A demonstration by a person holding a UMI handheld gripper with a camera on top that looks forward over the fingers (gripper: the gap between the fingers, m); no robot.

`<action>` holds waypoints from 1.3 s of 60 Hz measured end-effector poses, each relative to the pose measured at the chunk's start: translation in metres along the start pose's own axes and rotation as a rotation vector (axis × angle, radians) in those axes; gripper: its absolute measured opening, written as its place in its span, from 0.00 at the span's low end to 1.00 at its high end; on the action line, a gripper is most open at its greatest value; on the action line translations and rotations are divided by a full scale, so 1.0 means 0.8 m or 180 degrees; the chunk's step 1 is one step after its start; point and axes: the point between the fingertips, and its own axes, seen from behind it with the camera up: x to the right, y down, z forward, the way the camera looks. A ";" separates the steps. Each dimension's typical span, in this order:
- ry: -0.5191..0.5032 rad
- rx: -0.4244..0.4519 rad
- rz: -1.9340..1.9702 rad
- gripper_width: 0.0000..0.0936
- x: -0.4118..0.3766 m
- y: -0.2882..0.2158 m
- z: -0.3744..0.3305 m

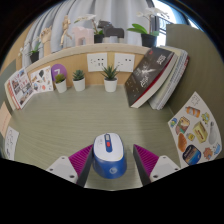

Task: Arrange mouse

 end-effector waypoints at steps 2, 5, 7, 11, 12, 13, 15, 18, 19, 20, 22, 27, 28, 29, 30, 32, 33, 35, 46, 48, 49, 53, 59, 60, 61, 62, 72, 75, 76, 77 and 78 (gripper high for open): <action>-0.0027 -0.0023 0.0051 0.78 -0.001 -0.002 0.005; -0.0068 -0.0067 0.0149 0.69 -0.003 -0.002 0.009; -0.0053 -0.0049 0.0147 0.63 0.001 -0.006 0.012; -0.0004 -0.0064 0.0130 0.55 0.000 -0.007 0.012; -0.0002 -0.0063 0.0138 0.55 -0.001 -0.007 0.012; -0.0001 -0.0059 0.0149 0.55 -0.001 -0.007 0.013; 0.0004 -0.0044 0.0169 0.54 0.000 -0.008 0.014; 0.0019 -0.0014 0.0176 0.51 0.001 -0.009 0.014; 0.0024 -0.0008 0.0167 0.50 0.001 -0.009 0.014; 0.0030 0.0001 0.0160 0.49 0.002 -0.009 0.014; 0.0052 -0.0006 0.0165 0.47 0.003 -0.008 0.014; 0.0164 -0.0089 0.0224 0.41 0.005 -0.006 0.014; 0.0187 -0.0112 0.0222 0.39 0.005 -0.006 0.014; 0.0212 -0.0133 0.0219 0.39 0.005 -0.006 0.014; 0.0237 -0.0157 0.0216 0.39 0.005 -0.006 0.013; 0.0288 -0.0195 0.0237 0.39 0.006 -0.007 0.013; 0.0309 -0.0224 0.0249 0.39 0.005 -0.007 0.012; 0.0354 -0.0271 0.0284 0.39 0.005 -0.009 0.010; 0.0576 0.0257 0.0492 0.39 -0.042 -0.117 -0.074; 0.0591 0.0407 0.0516 0.39 -0.063 -0.144 -0.099; 0.0594 0.0474 0.0528 0.39 -0.075 -0.157 -0.112; 0.0553 0.0733 0.0609 0.39 -0.130 -0.203 -0.164; 0.0394 0.1021 0.0614 0.39 -0.232 -0.252 -0.227; 0.0361 0.1044 0.0604 0.39 -0.251 -0.256 -0.234; 0.0321 0.1061 0.0593 0.39 -0.270 -0.260 -0.240; 0.0276 0.1077 0.0579 0.39 -0.290 -0.263 -0.246; -0.0136 0.1064 0.0348 0.39 -0.484 -0.246 -0.252; -0.0246 0.0942 0.0305 0.39 -0.534 -0.214 -0.234; -0.0272 0.0876 0.0298 0.39 -0.551 -0.206 -0.227; -0.0305 0.0819 0.0286 0.39 -0.566 -0.195 -0.220; -0.0327 0.0760 0.0274 0.39 -0.580 -0.183 -0.212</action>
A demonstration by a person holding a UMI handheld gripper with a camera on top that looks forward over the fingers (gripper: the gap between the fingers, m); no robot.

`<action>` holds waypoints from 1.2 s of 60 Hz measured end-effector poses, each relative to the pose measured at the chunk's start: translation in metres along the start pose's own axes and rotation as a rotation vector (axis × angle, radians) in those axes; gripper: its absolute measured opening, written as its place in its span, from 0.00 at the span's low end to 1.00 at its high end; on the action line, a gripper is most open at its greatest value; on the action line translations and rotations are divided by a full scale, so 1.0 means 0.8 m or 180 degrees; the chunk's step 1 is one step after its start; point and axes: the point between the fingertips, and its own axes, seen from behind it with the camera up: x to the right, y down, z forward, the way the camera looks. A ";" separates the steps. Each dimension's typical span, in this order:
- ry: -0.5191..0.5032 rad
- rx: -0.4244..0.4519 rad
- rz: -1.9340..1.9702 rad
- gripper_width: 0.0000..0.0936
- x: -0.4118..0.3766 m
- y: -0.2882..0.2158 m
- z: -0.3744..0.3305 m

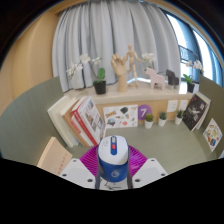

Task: Arrange mouse

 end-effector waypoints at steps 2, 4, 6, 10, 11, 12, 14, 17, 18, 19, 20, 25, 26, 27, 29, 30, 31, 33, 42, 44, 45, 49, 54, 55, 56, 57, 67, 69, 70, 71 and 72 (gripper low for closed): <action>-0.0020 -0.0124 -0.0018 0.39 -0.019 0.032 0.013; -0.0035 -0.0251 -0.0024 0.39 -0.035 0.064 0.025; -0.0055 -0.0369 -0.0027 0.39 -0.045 0.098 0.035; -0.0054 -0.0633 -0.0027 0.39 -0.064 0.162 0.055; -0.0050 -0.0685 -0.0033 0.39 -0.067 0.176 0.059; -0.0045 -0.0737 -0.0043 0.39 -0.069 0.190 0.062; -0.0023 -0.0828 -0.0060 0.39 -0.071 0.215 0.068; 0.0007 -0.0944 -0.0065 0.39 -0.073 0.246 0.073; -0.0005 -0.0979 -0.0073 0.39 -0.070 0.255 0.071; 0.0019 -0.1006 -0.0070 0.39 -0.072 0.264 0.074; 0.0031 -0.1041 -0.0070 0.39 -0.072 0.272 0.075; 0.0073 -0.0971 -0.0140 0.43 -0.069 0.282 0.076; 0.0072 -0.0978 -0.0173 0.45 -0.069 0.284 0.074; 0.0071 -0.0943 -0.0184 0.46 -0.069 0.282 0.075; 0.0070 -0.0931 -0.0170 0.49 -0.070 0.284 0.076; 0.0066 -0.0930 -0.0157 0.51 -0.071 0.284 0.076; 0.0058 -0.0934 -0.0147 0.52 -0.071 0.285 0.077; 0.0033 -0.0953 -0.0146 0.54 -0.071 0.285 0.076; -0.0010 -0.1022 -0.0053 0.87 -0.066 0.268 0.060; -0.0011 -0.0958 -0.0059 0.89 -0.060 0.253 0.053; -0.0013 -0.0912 -0.0063 0.89 -0.058 0.244 0.048; -0.0041 -0.0784 -0.0089 0.89 -0.047 0.208 0.024; -0.0063 -0.0625 -0.0122 0.89 -0.026 0.160 -0.018; -0.0054 -0.0583 -0.0140 0.89 -0.020 0.150 -0.026; -0.0044 -0.0542 -0.0159 0.89 -0.014 0.141 -0.035; -0.0032 -0.0496 -0.0178 0.89 -0.010 0.133 -0.044; 0.0082 -0.0188 -0.0228 0.90 0.057 0.073 -0.135; 0.0082 -0.0152 -0.0206 0.90 0.072 0.063 -0.152; 0.0087 -0.0120 -0.0198 0.90 0.079 0.059 -0.161; 0.0096 -0.0093 -0.0190 0.89 0.086 0.055 -0.168; 0.0108 -0.0074 -0.0179 0.90 0.093 0.053 -0.176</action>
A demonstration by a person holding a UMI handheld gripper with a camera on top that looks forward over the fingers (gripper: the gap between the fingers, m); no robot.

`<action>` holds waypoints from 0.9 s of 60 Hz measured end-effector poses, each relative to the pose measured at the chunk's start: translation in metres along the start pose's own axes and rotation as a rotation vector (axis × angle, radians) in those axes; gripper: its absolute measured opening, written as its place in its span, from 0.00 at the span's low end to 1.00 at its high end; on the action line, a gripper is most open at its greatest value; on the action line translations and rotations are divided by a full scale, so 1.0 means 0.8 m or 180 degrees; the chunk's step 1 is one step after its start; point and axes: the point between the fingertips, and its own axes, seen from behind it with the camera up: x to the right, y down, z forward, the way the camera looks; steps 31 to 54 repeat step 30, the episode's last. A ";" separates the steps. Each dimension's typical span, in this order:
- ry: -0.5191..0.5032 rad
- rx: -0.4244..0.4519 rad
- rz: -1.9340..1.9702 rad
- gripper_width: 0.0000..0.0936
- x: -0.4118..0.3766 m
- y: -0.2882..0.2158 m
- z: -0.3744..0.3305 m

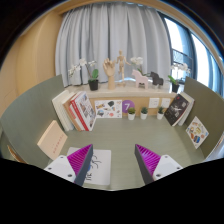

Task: Arrange mouse

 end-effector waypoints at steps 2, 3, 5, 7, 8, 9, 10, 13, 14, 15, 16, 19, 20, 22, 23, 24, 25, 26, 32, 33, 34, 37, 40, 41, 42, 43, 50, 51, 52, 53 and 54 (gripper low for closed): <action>0.0055 0.0042 0.0023 0.89 0.010 0.001 -0.013; 0.0053 0.0053 0.0026 0.89 0.022 0.000 -0.022; 0.0070 0.0086 0.0020 0.90 0.036 0.000 -0.035; 0.0071 0.0111 0.0017 0.89 0.048 0.002 -0.047; 0.0073 0.0124 0.0019 0.89 0.054 0.003 -0.053; 0.0096 0.0136 0.0026 0.89 0.054 0.005 -0.058; 0.0089 0.0139 0.0030 0.89 0.063 0.007 -0.062; 0.0102 0.0140 0.0034 0.90 0.080 0.016 -0.076; 0.0105 0.0137 0.0033 0.89 0.086 0.019 -0.080; 0.0107 0.0130 0.0032 0.89 0.090 0.023 -0.083; 0.0108 0.0122 0.0030 0.89 0.095 0.026 -0.087; 0.0121 0.0116 0.0028 0.89 0.102 0.037 -0.098; 0.0110 0.0106 0.0029 0.89 0.107 0.041 -0.102; 0.0102 0.0083 0.0038 0.89 0.114 0.048 -0.108; 0.0096 0.0074 0.0044 0.89 0.117 0.052 -0.111; 0.0093 0.0067 0.0050 0.89 0.119 0.055 -0.114; 0.0089 0.0063 0.0054 0.89 0.122 0.058 -0.117; 0.0090 0.0063 0.0057 0.89 0.123 0.061 -0.119; 0.0077 0.0063 0.0085 0.90 0.132 0.070 -0.129; 0.0077 0.0063 0.0085 0.90 0.132 0.070 -0.129; 0.0077 0.0063 0.0085 0.90 0.132 0.070 -0.129; 0.0077 0.0063 0.0085 0.90 0.132 0.070 -0.129; 0.0077 0.0063 0.0085 0.90 0.132 0.070 -0.129; 0.0077 0.0063 0.0085 0.90 0.132 0.070 -0.129; 0.0077 0.0063 0.0085 0.90 0.132 0.070 -0.129; 0.0077 0.0063 0.0085 0.90 0.132 0.070 -0.129; 0.0077 0.0063 0.0085 0.90 0.132 0.070 -0.129; 0.0077 0.0063 0.0085 0.90 0.132 0.070 -0.129; 0.0077 0.0063 0.0085 0.90 0.132 0.070 -0.129; 0.0077 0.0063 0.0085 0.90 0.132 0.070 -0.129; 0.0077 0.0063 0.0085 0.90 0.132 0.070 -0.129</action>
